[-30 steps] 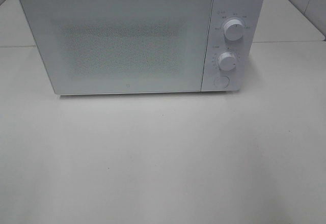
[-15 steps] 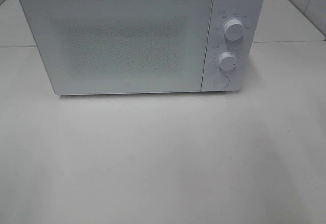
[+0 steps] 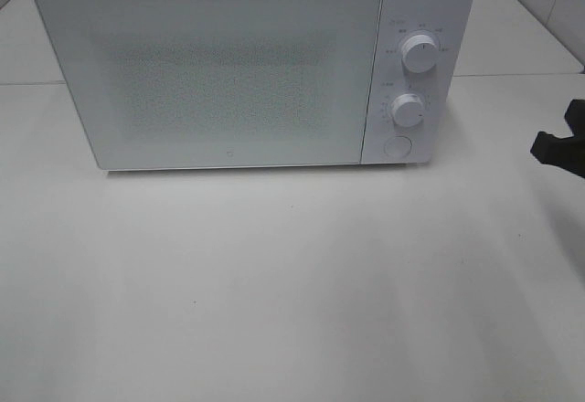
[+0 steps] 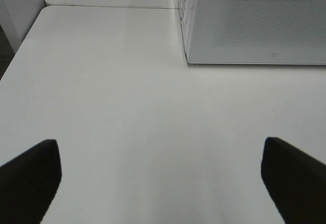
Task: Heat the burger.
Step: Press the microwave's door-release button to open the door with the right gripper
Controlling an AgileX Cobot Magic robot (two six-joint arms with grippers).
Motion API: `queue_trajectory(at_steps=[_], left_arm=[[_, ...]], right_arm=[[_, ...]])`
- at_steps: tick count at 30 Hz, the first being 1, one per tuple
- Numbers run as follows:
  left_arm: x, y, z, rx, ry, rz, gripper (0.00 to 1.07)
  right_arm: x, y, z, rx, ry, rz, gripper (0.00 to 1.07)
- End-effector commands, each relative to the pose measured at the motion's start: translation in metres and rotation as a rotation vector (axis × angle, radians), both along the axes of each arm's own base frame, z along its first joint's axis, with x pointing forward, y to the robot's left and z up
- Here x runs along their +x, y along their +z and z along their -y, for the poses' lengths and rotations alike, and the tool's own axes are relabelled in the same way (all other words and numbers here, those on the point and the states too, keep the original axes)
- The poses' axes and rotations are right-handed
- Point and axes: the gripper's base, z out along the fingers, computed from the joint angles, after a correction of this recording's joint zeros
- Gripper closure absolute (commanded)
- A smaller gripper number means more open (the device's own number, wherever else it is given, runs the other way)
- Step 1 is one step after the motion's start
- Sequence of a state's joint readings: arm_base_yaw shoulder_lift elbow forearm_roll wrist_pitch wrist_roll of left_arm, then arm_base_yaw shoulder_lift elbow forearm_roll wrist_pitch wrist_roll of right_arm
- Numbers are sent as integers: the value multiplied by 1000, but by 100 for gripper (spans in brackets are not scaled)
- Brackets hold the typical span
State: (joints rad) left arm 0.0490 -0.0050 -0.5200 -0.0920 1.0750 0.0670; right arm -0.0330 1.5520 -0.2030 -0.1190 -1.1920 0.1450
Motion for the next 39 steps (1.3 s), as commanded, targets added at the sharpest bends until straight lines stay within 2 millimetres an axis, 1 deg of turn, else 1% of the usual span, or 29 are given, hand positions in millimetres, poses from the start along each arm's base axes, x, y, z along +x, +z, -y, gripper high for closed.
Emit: queue_trajectory(at_steps=[1, 2, 4, 5, 7, 8, 10, 11, 13, 14, 15, 16, 17, 18, 19, 21, 22, 23, 24, 26, 27, 28, 30, 31, 33, 34, 36, 37, 39], left_arm=[[-1, 0, 0, -4, 6, 10, 6], [-1, 0, 0, -4, 6, 10, 6], [-1, 0, 0, -4, 6, 10, 6], [-1, 0, 0, -4, 6, 10, 6], [-1, 0, 0, -4, 6, 10, 6], [-1, 0, 0, -4, 6, 10, 6], [-1, 0, 0, -4, 6, 10, 6], [-1, 0, 0, -4, 6, 10, 6], [-1, 0, 0, -4, 6, 10, 6], [-1, 0, 0, -4, 6, 10, 6], [-1, 0, 0, -4, 6, 10, 6], [-1, 0, 0, -4, 6, 10, 6], [-1, 0, 0, -4, 6, 10, 6], [-1, 0, 0, -4, 6, 10, 6], [-1, 0, 0, -4, 6, 10, 6], [-1, 0, 0, -4, 6, 10, 6], [-1, 0, 0, -4, 6, 10, 6], [-1, 0, 0, -4, 6, 10, 6], [-1, 0, 0, -4, 6, 10, 6], [-1, 0, 0, -4, 6, 10, 6], [-1, 0, 0, -4, 6, 10, 6], [-1, 0, 0, -4, 6, 10, 6], [-1, 0, 0, -4, 6, 10, 6], [-1, 0, 0, -4, 6, 10, 6], [-1, 0, 0, -4, 6, 10, 6], [-1, 0, 0, -4, 6, 10, 6], [-1, 0, 0, -4, 6, 10, 6], [-1, 0, 0, -4, 6, 10, 6], [-1, 0, 0, -4, 6, 10, 6]], right_arm=[[2, -1, -3, 152, 24, 41, 107], [2, -1, -3, 152, 24, 41, 107], [3, -7, -8, 375, 22, -5, 107], [3, -7, -8, 375, 22, -5, 107], [2, -8, -19, 539, 30, -36, 107], [2, -8, -19, 539, 30, -36, 107], [1, -7, -31, 677, 36, -59, 107], [1, -7, -31, 677, 36, -59, 107], [0, -7, -41, 807, 21, -76, 107], [0, -7, -41, 807, 21, -76, 107], [-1, -7, -45, 849, 13, -89, 107], [-2, -10, -50, 931, -17, -110, 107], [-2, -10, -50, 931, -17, -110, 107], [-3, -15, -57, 1010, -39, -145, 107], [-3, -15, -57, 1010, -39, -145, 107], [-4, -26, -68, 1078, -61, -207, 107], [-4, -26, -68, 1078, -61, -207, 107], [-4, -32, -76, 1115, -51, -248, 106], [-4, -32, -76, 1115, -51, -248, 106], [-3, -34, -90, 1147, -9, -271, 106], [-3, -34, -90, 1147, -9, -271, 106], [2, -35, -97, 1146, 10, -278, 105], [4, -36, -100, 1145, 18, -281, 105], [8, -37, -105, 1146, 32, -286, 104], [10, -38, -107, 1151, 30, -288, 104], [16, -40, -110, 1170, 15, -303, 104], [19, -42, -112, 1181, -3, -316, 104], [27, -44, -115, 1204, -26, -323, 107], [31, -46, -117, 1208, -34, -328, 107]])
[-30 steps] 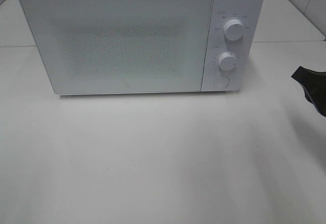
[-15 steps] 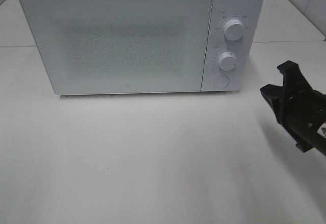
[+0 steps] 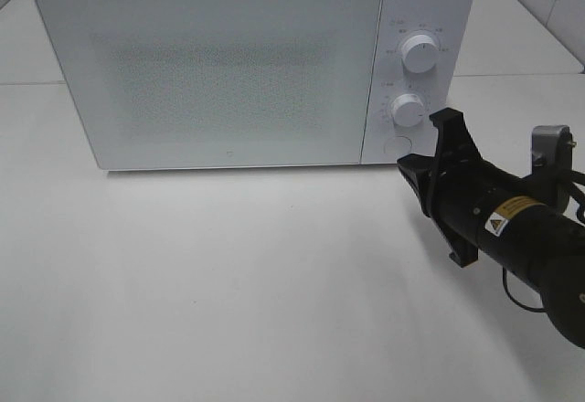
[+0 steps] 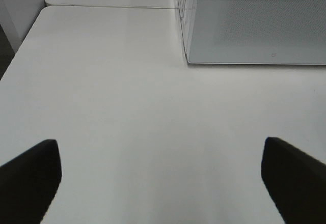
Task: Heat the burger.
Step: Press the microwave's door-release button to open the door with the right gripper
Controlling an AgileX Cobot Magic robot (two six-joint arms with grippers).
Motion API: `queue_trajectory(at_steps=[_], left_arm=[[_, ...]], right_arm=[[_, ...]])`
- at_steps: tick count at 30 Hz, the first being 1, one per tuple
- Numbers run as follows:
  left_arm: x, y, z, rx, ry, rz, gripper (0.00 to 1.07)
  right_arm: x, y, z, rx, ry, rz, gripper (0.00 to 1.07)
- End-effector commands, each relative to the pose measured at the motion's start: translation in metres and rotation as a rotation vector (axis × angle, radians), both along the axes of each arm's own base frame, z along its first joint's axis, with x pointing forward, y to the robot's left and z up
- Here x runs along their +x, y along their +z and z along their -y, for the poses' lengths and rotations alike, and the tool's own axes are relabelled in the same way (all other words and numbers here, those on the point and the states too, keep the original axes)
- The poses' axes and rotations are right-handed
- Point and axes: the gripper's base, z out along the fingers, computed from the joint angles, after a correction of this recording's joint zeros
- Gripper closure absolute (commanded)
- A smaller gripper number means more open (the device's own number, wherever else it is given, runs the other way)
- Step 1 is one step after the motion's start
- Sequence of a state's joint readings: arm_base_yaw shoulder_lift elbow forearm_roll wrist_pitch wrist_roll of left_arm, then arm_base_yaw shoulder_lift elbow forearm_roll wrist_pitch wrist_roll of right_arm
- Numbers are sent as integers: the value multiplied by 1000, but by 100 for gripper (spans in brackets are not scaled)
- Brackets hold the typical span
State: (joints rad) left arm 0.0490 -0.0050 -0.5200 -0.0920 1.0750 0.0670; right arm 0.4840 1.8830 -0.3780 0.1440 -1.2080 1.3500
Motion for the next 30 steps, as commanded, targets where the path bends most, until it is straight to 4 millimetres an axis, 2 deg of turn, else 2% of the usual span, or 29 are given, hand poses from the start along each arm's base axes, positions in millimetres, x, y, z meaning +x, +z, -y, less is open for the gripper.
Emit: queue_trajectory(at_steps=[1, 9, 24, 30], left_arm=[[-1, 0, 0, -4, 6, 10, 6], [-1, 0, 0, -4, 6, 10, 6], [-1, 0, 0, -4, 6, 10, 6], [-1, 0, 0, -4, 6, 10, 6]], right_arm=[[15, 3, -7, 49, -26, 39, 107], [41, -11, -14, 97, -121, -46, 107], [61, -30, -17, 97, -212, -135, 107], [68, -28, -14, 63, -249, -121, 107]])
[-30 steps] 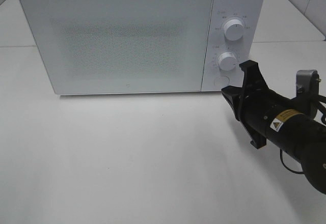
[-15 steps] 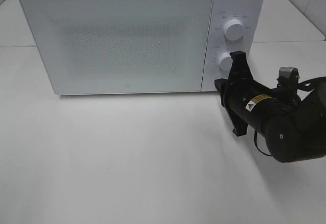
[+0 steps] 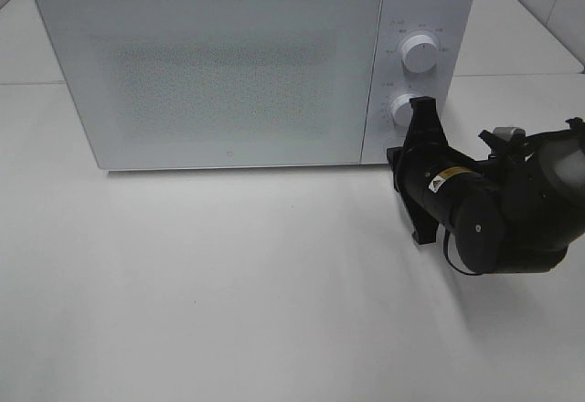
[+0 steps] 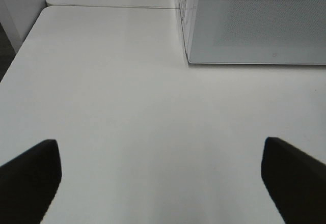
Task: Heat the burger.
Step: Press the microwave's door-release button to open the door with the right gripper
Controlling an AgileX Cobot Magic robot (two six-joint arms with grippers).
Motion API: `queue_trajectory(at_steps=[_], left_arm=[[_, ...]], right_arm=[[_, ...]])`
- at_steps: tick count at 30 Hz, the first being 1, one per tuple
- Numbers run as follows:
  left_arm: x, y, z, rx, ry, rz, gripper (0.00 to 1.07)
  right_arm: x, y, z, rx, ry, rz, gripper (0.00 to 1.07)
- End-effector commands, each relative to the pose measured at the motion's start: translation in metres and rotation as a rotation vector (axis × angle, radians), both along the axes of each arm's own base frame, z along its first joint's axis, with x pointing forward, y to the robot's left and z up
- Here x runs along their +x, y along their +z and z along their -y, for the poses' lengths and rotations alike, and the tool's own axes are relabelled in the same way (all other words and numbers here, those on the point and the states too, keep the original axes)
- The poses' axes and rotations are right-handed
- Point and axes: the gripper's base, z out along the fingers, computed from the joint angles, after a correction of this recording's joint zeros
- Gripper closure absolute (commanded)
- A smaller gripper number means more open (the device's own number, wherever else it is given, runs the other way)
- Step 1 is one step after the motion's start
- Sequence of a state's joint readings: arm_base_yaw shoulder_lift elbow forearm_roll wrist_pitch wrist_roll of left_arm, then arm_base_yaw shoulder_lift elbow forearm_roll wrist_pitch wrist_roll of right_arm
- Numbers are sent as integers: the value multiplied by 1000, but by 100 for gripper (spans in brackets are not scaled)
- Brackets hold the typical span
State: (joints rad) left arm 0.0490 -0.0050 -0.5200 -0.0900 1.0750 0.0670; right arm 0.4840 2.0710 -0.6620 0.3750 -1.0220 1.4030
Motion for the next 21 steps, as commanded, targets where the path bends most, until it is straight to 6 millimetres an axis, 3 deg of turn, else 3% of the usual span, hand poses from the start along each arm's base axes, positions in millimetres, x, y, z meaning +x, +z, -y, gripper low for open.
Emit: queue_trajectory(at_steps=[1, 21], left_arm=[[-1, 0, 0, -6, 5, 10, 6], [-1, 0, 0, -6, 5, 10, 6]], right_arm=[[11, 2, 3, -38, -14, -1, 107], [30, 4, 11, -55, 0, -51, 107]])
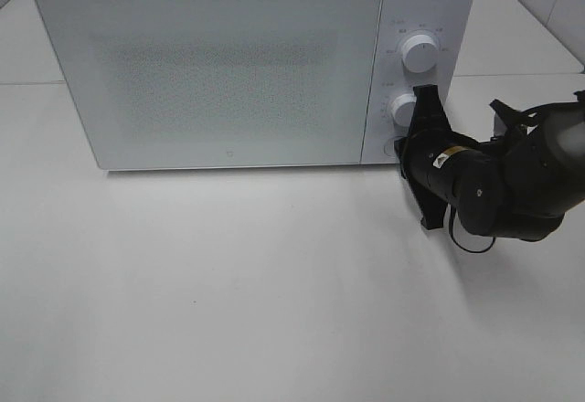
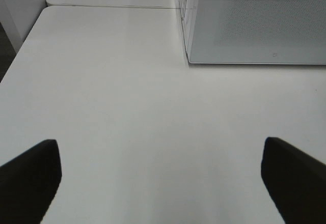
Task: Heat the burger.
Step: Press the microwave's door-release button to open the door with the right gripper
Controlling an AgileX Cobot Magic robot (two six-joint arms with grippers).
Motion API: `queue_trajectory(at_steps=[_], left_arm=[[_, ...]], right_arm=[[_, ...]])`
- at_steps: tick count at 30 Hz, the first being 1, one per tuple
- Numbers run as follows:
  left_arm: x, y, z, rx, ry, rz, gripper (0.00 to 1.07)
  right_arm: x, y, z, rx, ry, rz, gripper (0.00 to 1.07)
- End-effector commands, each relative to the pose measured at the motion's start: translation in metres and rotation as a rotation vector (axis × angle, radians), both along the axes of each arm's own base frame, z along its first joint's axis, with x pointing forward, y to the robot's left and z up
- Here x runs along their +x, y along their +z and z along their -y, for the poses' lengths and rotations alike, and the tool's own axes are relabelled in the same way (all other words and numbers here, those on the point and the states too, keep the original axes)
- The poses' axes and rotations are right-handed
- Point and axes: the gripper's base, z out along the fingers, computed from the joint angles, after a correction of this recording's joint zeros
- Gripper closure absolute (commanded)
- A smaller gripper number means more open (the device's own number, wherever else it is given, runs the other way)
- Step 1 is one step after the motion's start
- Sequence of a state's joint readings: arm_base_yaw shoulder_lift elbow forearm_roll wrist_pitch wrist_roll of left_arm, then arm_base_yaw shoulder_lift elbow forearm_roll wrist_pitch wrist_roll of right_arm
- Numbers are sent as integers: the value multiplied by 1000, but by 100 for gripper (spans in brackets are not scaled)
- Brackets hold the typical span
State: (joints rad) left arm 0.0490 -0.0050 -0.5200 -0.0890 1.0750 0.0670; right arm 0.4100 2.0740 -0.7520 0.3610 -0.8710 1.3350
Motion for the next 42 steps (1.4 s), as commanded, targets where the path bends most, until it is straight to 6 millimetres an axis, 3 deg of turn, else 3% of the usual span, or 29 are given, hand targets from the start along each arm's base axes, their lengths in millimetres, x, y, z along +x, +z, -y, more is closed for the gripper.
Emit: queue_trajectory(at_steps=[1, 36, 42], left_arm=[[-1, 0, 0, -7, 5, 10, 6], [0, 0, 0, -7, 5, 4, 6], [0, 0, 0, -7, 5, 4, 6]], right_arm=[[5, 2, 0, -14, 16, 9, 107], [10, 6, -3, -2, 33, 81, 107], [11, -1, -3, 23, 16, 87, 107]])
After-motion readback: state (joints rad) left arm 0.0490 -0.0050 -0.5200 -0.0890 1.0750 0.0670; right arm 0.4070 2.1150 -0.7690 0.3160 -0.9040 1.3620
